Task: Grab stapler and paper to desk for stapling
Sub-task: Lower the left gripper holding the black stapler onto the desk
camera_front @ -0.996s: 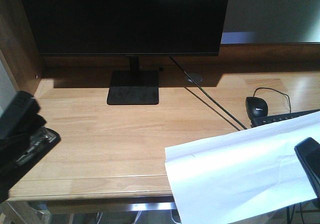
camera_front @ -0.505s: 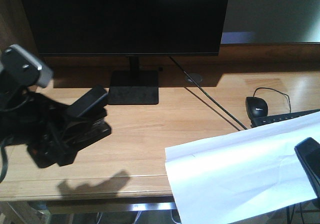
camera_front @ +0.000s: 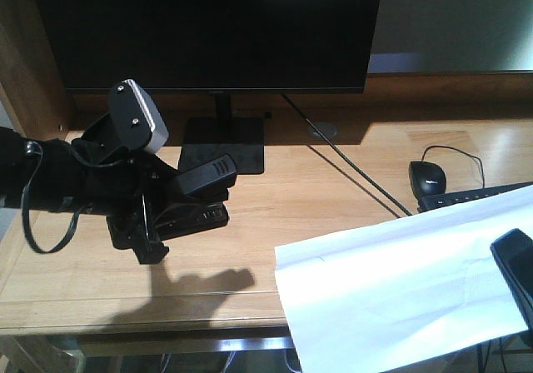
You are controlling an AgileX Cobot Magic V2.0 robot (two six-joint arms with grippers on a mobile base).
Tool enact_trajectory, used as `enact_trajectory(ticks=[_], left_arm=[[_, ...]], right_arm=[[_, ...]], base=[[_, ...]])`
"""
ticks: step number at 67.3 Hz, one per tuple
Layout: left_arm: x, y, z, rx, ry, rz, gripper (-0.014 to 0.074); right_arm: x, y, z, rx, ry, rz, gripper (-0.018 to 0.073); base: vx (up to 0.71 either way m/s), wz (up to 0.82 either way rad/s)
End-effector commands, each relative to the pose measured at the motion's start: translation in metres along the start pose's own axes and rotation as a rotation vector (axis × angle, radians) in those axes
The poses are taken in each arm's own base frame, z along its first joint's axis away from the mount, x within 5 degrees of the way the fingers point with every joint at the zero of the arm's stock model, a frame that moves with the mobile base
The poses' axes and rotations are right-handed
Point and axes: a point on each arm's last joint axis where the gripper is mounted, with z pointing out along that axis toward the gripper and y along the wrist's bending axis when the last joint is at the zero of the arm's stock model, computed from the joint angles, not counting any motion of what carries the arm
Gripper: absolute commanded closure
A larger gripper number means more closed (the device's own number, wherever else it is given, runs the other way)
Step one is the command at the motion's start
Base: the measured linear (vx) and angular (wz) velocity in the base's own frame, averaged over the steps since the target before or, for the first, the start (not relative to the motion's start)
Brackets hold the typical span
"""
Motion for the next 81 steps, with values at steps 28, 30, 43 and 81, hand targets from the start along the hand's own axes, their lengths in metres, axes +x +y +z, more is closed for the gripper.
enact_trajectory(ticks=[28, 30, 43, 81], left_arm=[[0.023, 0.078, 0.011, 0.094, -0.165, -0.109, 0.0603], [0.026, 0.084, 0.013, 0.101, -0.165, -0.115, 0.0603], [0.043, 0.113, 0.023, 0.171, -0.184, -0.108, 0.0603], [0.078, 0.140, 0.068, 0.238, -0.196, 0.140, 0.0603]], right_arm=[[-0.003, 0.006, 0.001, -0.060, -0.021, 0.001, 0.0566], [-0.003, 0.006, 0.001, -0.060, -0.021, 0.001, 0.0566], [-0.003, 0.006, 0.001, -0.060, -0.021, 0.001, 0.0566], [-0.003, 0.006, 0.001, -0.060, -0.021, 0.001, 0.0566]], base=[[0.00, 0.00], [0.00, 0.00], [0.00, 0.00], [0.00, 0.00]])
